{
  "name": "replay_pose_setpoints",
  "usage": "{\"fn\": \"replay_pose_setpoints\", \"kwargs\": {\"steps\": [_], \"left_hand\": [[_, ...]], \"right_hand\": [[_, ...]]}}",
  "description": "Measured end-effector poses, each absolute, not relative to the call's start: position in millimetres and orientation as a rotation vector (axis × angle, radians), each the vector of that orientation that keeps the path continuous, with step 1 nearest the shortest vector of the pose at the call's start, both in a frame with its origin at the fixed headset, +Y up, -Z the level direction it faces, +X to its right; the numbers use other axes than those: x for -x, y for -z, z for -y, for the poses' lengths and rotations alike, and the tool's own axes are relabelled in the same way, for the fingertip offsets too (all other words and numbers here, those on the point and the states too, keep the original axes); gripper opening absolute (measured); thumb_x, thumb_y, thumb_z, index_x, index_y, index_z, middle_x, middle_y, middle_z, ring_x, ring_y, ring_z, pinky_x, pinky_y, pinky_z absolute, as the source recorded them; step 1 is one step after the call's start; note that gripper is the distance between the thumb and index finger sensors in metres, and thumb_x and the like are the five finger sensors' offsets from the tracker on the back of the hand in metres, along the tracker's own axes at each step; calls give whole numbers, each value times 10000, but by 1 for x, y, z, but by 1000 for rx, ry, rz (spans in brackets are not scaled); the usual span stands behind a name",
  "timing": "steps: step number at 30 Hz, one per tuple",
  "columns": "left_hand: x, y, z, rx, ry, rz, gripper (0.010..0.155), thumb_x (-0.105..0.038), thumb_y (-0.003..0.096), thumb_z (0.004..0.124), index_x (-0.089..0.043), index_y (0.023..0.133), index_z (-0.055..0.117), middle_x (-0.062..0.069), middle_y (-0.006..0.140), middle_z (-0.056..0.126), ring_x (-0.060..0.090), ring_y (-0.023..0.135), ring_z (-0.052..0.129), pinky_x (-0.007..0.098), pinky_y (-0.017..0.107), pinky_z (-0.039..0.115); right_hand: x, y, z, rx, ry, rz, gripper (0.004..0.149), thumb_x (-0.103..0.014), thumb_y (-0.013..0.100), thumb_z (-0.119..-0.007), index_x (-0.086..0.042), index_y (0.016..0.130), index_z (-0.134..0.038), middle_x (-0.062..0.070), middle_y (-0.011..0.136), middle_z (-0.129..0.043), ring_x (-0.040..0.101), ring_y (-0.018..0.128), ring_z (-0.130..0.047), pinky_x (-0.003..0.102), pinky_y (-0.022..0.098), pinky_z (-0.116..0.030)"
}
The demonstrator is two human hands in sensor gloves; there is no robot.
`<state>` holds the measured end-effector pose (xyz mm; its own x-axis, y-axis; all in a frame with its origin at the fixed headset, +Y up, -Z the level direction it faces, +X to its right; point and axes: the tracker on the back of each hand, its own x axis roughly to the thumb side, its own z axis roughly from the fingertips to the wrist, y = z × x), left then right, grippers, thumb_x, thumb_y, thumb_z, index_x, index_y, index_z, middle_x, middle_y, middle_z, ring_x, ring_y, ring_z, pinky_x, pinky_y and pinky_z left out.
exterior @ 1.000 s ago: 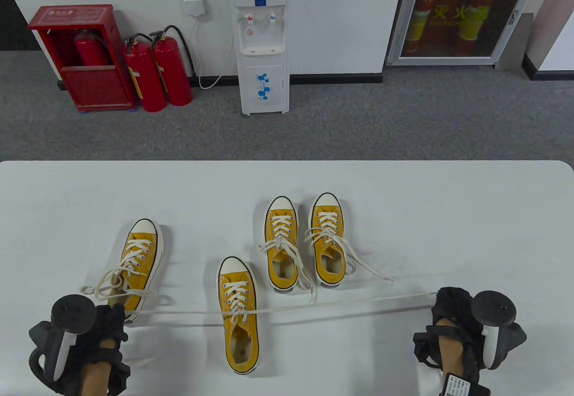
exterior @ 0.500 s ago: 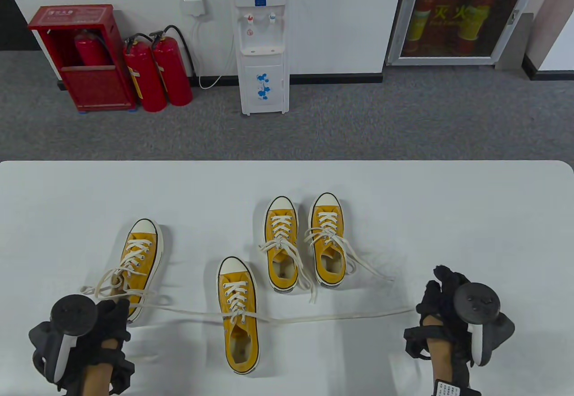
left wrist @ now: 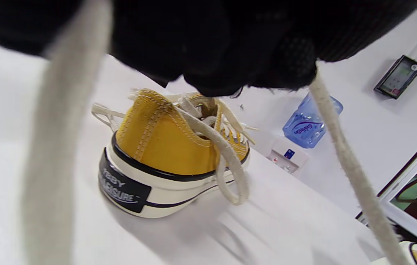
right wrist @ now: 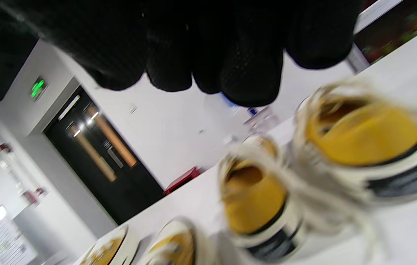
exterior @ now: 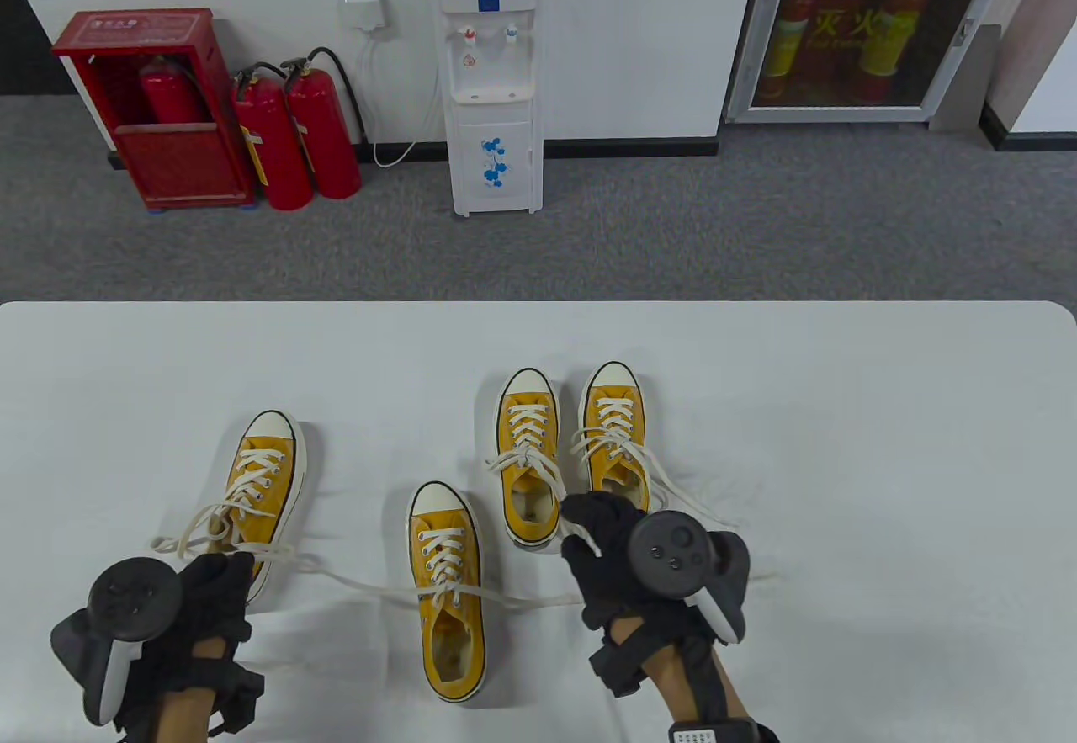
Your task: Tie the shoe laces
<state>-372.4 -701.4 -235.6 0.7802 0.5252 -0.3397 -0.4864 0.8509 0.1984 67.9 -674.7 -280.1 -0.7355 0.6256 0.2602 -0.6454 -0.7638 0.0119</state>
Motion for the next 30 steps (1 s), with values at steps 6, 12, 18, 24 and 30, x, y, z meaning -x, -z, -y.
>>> {"fn": "replay_pose_setpoints", "kwargs": {"steps": [6,12,18,24,30], "left_hand": [[372,236,702,-108,-576,-378,381,-597,495,747,-307,622,959,-17,489,1032,188,198,991,434,246,907],[371,237,703,-103,-589,-363,381,-596,495,748,-306,622,960,-16,489,1033,190,198,992,436,245,907],[370,238,705,-96,-591,-358,381,-596,494,749,-306,622,960,-16,489,1034,190,198,992,435,246,907],[370,238,705,-91,-596,-360,382,-596,495,748,-305,621,961,-16,490,1034,190,199,992,434,246,907],[369,238,705,-99,-612,-352,381,-597,495,748,-307,622,960,-16,490,1034,190,199,992,435,246,907]], "right_hand": [[-17,281,704,-446,-2606,-160,595,-403,443,-855,-180,983,-740,109,1014,-692,208,565,-979,466,456,-791],[-1,291,747,-423,-2706,-369,688,-399,433,-869,-167,1035,-631,136,1079,-544,133,463,-973,423,412,-809],[4,292,767,-438,-2677,-380,667,-380,432,-876,-145,1010,-641,151,1072,-531,114,433,-965,410,395,-811],[-8,292,759,-442,-2576,-298,416,-391,409,-914,-174,763,-929,116,1005,-659,178,536,-905,475,496,-736],[-26,286,739,-461,-2398,-193,417,-474,380,-935,-184,678,-952,77,1020,-642,330,852,-696,616,657,-489]]}}
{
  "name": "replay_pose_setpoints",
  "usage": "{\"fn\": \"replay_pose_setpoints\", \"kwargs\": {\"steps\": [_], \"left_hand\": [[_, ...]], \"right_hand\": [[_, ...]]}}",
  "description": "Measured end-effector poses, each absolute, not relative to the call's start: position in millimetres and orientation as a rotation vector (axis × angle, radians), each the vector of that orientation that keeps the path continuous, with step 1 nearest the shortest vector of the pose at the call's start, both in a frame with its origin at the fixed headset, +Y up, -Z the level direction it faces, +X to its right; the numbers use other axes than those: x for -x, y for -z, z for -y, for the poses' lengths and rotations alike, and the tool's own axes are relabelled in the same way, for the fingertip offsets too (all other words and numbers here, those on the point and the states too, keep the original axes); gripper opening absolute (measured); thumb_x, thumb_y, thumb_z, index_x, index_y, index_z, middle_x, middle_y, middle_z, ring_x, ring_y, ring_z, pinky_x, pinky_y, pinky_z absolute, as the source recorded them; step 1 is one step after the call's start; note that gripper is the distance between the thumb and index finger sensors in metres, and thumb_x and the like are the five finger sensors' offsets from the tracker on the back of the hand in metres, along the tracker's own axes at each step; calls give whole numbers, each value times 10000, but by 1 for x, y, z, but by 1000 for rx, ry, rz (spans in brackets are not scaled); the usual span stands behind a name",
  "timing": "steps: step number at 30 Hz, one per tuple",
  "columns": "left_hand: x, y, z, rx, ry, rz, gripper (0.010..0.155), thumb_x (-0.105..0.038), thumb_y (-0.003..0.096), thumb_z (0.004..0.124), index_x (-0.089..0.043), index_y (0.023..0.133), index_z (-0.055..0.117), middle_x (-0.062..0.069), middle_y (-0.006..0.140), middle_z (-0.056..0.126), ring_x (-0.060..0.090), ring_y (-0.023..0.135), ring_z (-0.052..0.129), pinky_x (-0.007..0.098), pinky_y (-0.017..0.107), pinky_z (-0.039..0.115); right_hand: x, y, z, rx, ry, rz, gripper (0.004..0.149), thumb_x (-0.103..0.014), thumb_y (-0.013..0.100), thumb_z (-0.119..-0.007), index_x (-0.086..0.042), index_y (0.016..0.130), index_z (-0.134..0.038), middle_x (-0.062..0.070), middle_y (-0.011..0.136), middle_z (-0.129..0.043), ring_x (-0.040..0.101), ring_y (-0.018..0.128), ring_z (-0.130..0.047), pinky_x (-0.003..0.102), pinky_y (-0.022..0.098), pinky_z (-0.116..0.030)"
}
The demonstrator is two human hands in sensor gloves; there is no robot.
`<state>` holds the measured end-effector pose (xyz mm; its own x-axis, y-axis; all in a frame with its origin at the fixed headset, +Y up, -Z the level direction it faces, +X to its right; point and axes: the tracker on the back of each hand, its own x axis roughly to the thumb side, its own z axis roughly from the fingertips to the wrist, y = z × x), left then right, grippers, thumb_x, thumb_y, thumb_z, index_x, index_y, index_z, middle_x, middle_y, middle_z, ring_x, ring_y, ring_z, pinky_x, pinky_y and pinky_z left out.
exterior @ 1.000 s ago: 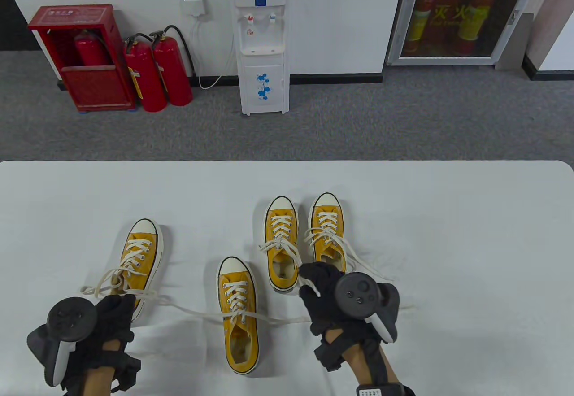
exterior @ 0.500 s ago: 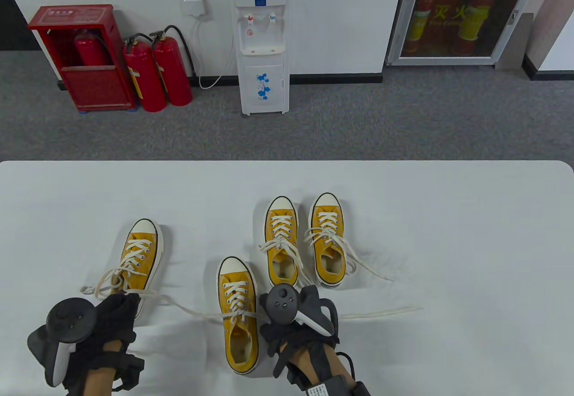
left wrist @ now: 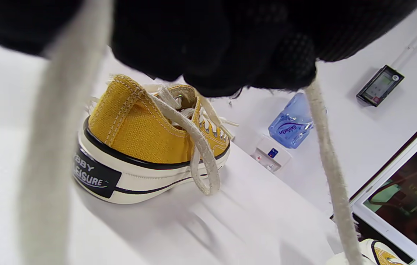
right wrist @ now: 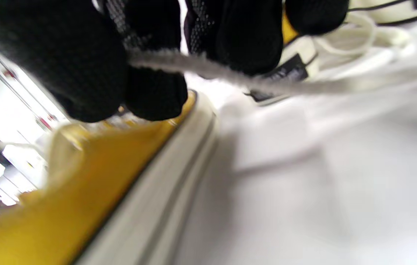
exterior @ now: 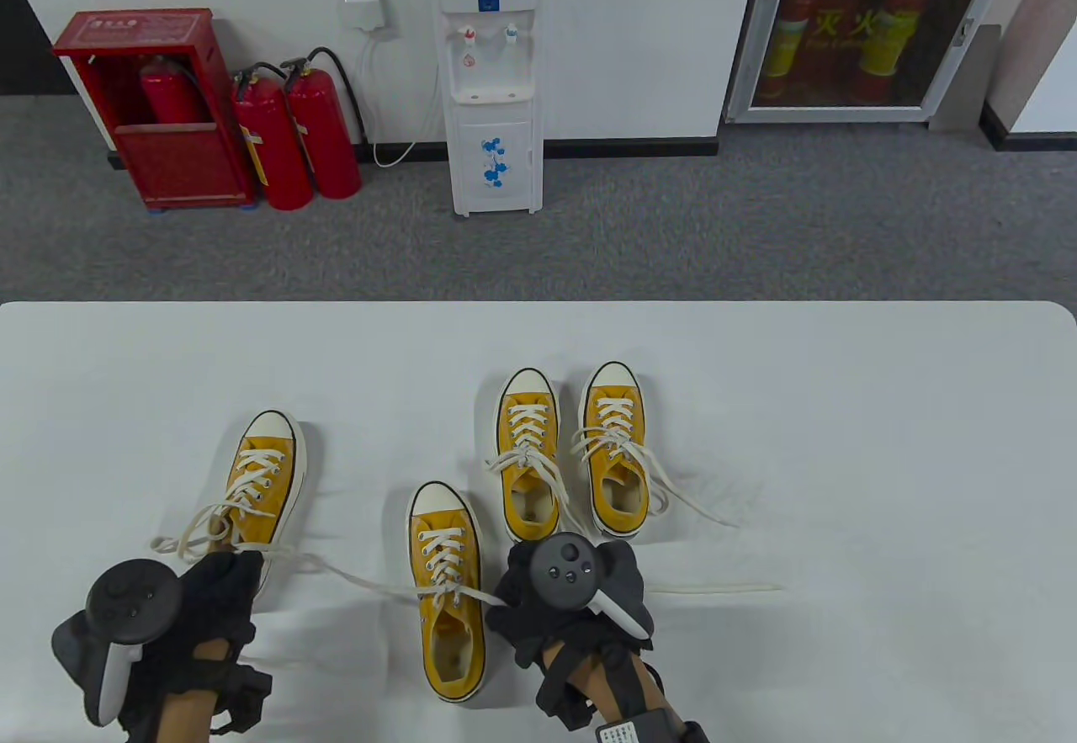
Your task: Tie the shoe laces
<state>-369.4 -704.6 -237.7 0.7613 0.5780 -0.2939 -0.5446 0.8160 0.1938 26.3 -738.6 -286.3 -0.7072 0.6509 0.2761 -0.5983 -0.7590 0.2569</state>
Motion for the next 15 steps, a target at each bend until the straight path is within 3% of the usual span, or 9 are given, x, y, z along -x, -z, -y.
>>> {"fn": "replay_pose_setpoints", "kwargs": {"steps": [5,11,15], "left_hand": [[369,239,707,-87,-625,-349,380,-596,495,748,-307,622,960,-16,491,1034,190,200,992,435,247,907],[367,240,707,-82,-645,-336,381,-597,495,747,-308,623,959,-18,492,1034,189,201,993,434,247,907],[367,240,708,-76,-669,-327,381,-597,496,746,-309,624,959,-18,494,1034,189,203,993,434,249,907]], "right_hand": [[-37,286,732,-464,-2067,-183,427,-517,372,-930,-180,631,-970,96,989,-732,407,996,-578,739,667,-338],[-32,292,747,-410,-1633,-341,474,-528,383,-927,-126,629,-975,100,979,-802,425,1032,-584,782,656,-285],[-19,299,742,-431,-1482,-408,467,-512,393,-922,-123,646,-967,73,968,-832,399,1040,-610,781,660,-278]]}}
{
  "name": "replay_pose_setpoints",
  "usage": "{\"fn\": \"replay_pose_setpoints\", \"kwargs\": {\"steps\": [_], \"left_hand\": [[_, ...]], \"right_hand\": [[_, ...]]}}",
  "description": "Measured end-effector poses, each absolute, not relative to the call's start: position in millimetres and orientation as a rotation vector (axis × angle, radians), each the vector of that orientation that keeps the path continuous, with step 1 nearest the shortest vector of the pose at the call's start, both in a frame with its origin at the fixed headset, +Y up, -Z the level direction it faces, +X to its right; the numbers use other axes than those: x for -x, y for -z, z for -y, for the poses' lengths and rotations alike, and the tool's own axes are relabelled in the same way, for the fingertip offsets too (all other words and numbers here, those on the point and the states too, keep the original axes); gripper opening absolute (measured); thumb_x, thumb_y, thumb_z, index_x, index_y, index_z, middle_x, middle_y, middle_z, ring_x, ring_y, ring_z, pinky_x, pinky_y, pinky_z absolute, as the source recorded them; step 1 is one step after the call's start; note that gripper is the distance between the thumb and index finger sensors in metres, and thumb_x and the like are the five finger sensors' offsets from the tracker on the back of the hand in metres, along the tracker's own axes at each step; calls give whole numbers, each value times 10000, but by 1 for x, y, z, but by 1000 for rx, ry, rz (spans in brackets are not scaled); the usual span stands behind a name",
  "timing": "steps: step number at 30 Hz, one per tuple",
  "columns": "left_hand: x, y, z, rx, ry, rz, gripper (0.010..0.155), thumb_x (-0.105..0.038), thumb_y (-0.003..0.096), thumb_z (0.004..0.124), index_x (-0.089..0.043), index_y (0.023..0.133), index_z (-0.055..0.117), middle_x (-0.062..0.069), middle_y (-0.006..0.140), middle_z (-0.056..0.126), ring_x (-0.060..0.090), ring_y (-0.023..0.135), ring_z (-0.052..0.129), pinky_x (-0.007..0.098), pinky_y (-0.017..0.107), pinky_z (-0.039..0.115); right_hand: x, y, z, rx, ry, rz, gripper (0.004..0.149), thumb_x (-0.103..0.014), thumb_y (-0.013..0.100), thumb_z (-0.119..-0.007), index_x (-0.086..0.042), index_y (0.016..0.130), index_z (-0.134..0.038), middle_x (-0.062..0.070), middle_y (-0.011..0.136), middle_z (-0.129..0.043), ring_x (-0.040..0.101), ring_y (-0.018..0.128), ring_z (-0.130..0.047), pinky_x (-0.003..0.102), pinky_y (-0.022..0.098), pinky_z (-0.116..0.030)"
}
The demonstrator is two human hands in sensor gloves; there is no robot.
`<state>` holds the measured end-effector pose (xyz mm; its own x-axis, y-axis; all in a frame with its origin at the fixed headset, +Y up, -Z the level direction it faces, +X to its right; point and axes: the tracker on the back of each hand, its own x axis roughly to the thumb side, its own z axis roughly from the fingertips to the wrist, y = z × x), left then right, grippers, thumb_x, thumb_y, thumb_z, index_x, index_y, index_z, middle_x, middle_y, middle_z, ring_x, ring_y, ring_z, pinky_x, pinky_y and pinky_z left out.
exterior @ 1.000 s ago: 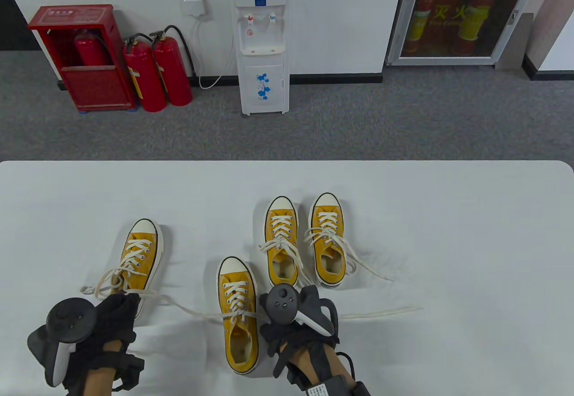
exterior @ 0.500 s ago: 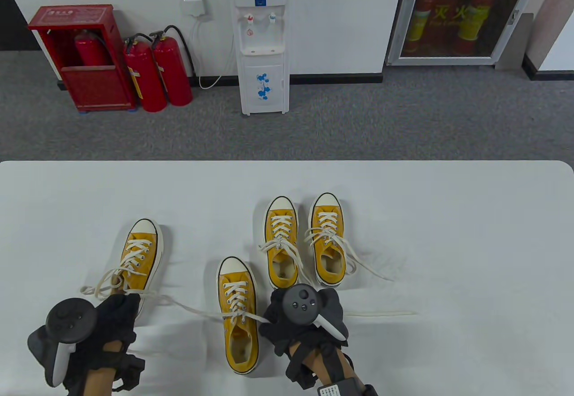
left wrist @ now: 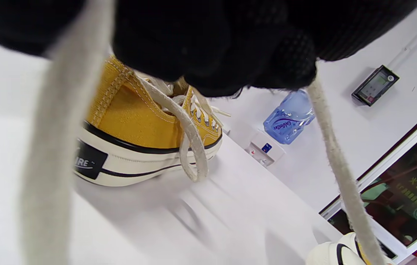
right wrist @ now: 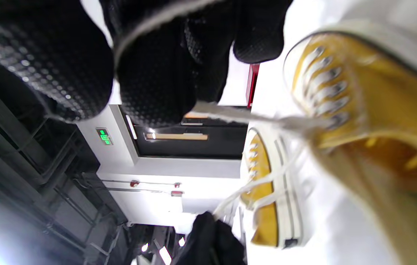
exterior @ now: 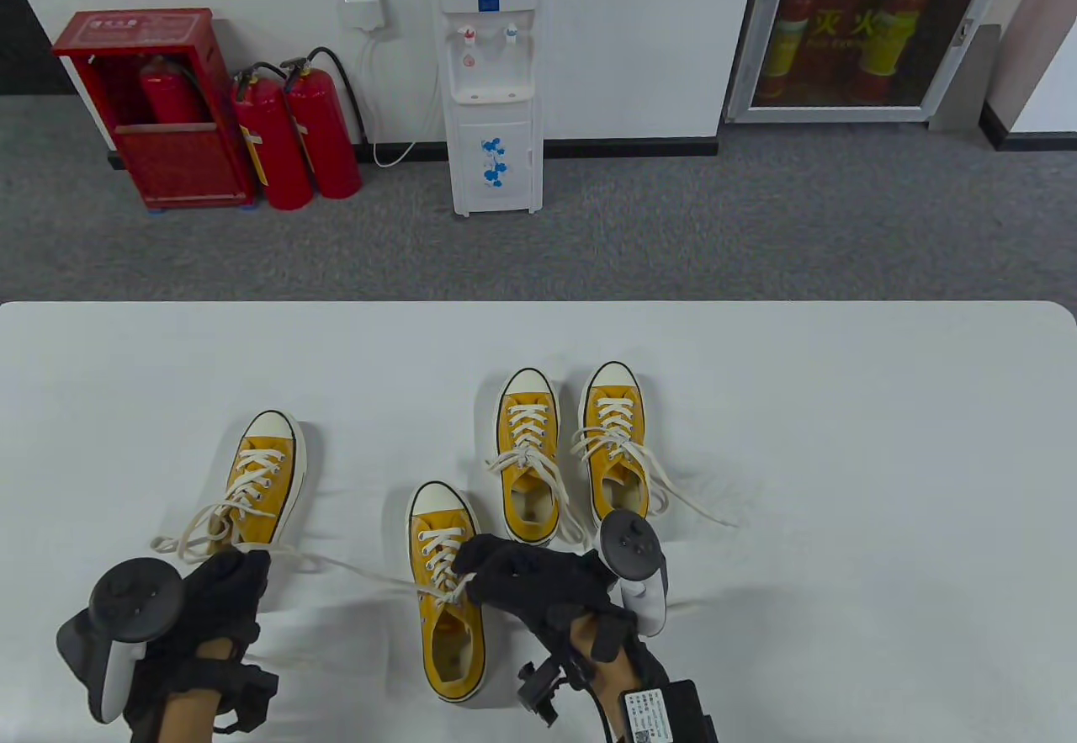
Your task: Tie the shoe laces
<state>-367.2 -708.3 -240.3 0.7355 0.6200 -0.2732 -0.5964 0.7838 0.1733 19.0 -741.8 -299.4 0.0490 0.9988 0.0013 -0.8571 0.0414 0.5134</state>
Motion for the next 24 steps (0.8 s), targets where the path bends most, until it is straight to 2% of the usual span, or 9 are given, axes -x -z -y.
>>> {"fn": "replay_pose_setpoints", "kwargs": {"steps": [4,6,8,11,14,19,24], "left_hand": [[366,241,709,-71,-688,-315,381,-597,496,745,-309,624,959,-19,495,1033,190,204,993,434,251,907],[365,241,710,-65,-713,-299,380,-597,496,745,-310,626,957,-18,497,1033,190,205,993,435,251,907],[364,241,709,-68,-733,-284,382,-598,496,744,-309,628,957,-18,499,1032,190,208,994,435,254,907],[362,241,709,-70,-753,-270,387,-596,498,739,-306,634,956,-14,506,1032,196,214,994,439,258,905],[359,241,706,-90,-756,-248,387,-596,498,737,-308,636,955,-14,510,1032,196,217,995,438,261,905],[349,240,699,-120,-931,-135,386,-593,499,739,-308,648,952,-12,526,1030,200,228,996,442,269,903],[329,238,680,-130,-1097,11,383,-563,513,746,-302,730,923,9,624,1013,209,289,994,449,315,893]], "right_hand": [[-3,302,740,-481,-1383,-493,475,-485,431,-879,-125,735,-934,65,1016,-788,391,1087,-542,776,666,-254],[4,304,740,-482,-1337,-508,467,-454,432,-882,-107,740,-937,64,1001,-808,392,1080,-580,777,668,-249],[9,306,744,-507,-1329,-502,464,-428,451,-868,-116,793,-908,49,1020,-783,426,1060,-632,783,669,-256],[10,307,748,-478,-1337,-498,435,-338,459,-861,-128,840,-873,72,1035,-737,426,1006,-720,796,671,-277],[7,307,748,-465,-1408,-445,470,-310,445,-866,-177,894,-836,71,1038,-703,324,890,-853,762,686,-394],[9,307,748,-429,-1431,-426,490,-249,448,-864,-138,920,-792,96,1031,-655,264,775,-865,707,680,-489],[16,305,743,-428,-1591,-349,519,-205,439,-848,-105,938,-744,106,1019,-597,197,653,-882,614,635,-612]]}}
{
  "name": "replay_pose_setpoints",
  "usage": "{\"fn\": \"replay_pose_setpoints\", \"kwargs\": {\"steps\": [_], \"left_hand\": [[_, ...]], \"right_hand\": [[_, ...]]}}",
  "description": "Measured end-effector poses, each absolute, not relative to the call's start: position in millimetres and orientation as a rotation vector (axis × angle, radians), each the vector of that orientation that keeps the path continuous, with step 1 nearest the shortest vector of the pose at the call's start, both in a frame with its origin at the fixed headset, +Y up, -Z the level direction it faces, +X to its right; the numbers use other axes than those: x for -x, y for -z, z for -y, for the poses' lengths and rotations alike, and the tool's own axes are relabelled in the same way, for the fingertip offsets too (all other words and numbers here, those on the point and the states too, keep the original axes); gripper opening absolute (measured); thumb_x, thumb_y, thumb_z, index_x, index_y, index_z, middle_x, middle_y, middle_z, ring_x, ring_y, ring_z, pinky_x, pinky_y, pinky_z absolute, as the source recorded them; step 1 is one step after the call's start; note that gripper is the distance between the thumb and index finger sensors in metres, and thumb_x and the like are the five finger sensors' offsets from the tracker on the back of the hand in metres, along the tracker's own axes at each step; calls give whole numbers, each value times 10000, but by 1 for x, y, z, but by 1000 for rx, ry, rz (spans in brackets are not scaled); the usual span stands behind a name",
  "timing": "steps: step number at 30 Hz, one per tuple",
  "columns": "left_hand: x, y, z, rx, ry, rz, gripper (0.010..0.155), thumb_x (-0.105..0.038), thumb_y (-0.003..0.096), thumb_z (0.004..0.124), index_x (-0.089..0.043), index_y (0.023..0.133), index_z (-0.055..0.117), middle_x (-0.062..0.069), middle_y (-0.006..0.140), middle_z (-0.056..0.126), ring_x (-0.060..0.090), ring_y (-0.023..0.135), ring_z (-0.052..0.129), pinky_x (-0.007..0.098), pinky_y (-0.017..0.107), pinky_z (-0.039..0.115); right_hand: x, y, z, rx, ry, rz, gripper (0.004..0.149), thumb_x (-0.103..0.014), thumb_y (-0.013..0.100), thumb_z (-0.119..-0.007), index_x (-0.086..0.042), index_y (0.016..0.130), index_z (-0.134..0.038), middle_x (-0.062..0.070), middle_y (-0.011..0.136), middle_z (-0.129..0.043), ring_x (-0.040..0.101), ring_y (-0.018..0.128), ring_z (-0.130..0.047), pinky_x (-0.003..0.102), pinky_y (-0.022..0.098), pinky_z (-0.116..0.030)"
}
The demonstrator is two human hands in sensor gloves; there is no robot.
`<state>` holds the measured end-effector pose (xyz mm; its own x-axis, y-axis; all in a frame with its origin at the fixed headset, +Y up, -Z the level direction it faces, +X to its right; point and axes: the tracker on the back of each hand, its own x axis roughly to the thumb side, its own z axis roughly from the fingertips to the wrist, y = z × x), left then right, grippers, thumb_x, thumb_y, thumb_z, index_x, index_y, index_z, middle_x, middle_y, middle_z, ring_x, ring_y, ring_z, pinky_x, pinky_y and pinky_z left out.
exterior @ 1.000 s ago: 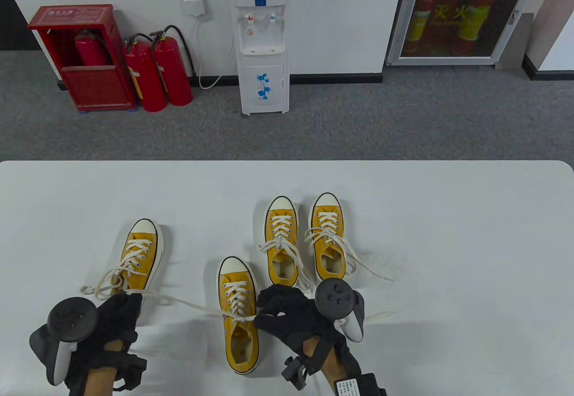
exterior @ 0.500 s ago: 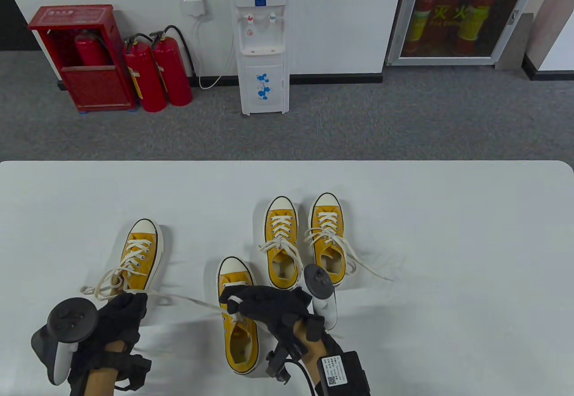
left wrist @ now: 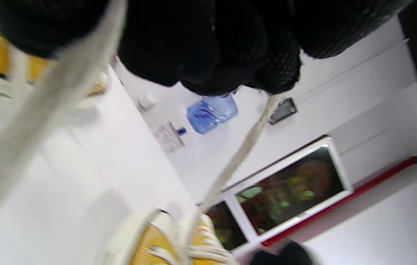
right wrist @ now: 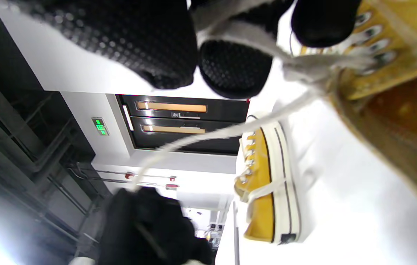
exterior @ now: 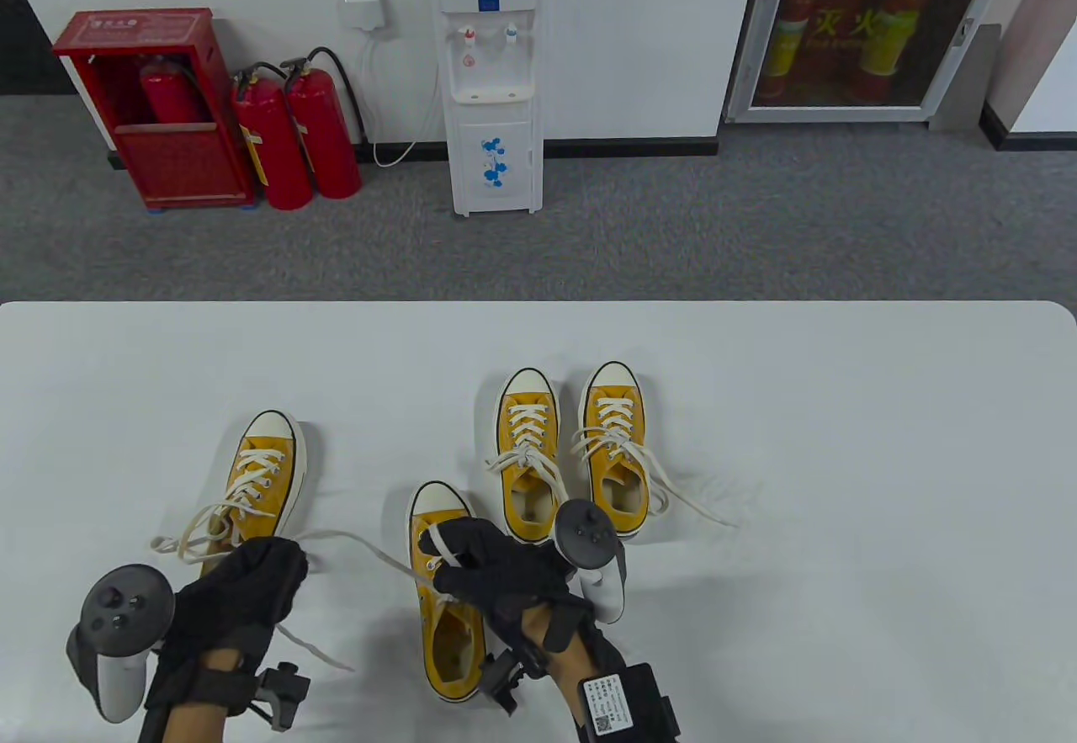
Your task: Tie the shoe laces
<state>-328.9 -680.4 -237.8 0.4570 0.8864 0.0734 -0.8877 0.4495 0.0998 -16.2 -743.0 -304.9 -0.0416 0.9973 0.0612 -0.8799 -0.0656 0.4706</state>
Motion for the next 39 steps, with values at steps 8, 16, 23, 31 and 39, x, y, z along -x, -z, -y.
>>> {"fn": "replay_pose_setpoints", "kwargs": {"steps": [8,16,23,31,39], "left_hand": [[281,231,635,-198,-1070,200,381,-514,522,758,-323,829,876,25,794,966,195,332,984,443,344,886],[248,239,613,-192,-1076,323,381,-519,514,779,-339,828,898,39,779,982,213,353,985,460,364,879],[252,270,608,-135,-918,161,367,-528,499,809,-330,786,925,24,710,996,218,342,972,473,374,868],[258,307,645,-20,-689,-40,365,-553,487,811,-320,731,951,19,641,1017,211,290,972,465,334,878],[261,313,704,115,-577,-93,371,-558,483,807,-317,721,958,7,629,1027,208,277,980,462,319,885]], "right_hand": [[20,302,739,-397,-1690,-285,549,-191,427,-840,-129,959,-717,94,1024,-555,187,583,-879,569,618,-632],[25,295,730,-509,-1837,-231,506,-166,417,-831,-158,921,-786,88,1026,-542,194,565,-844,591,627,-582],[34,287,722,-649,-1971,-178,457,-136,407,-807,-189,854,-882,64,1009,-593,212,574,-822,620,645,-512],[33,288,726,-658,-1910,-229,435,-91,394,-788,-256,742,-991,13,981,-682,228,626,-810,659,660,-397],[28,290,730,-616,-1781,-262,424,-110,404,-797,-277,744,-989,27,1035,-599,221,639,-818,670,664,-404]]}}
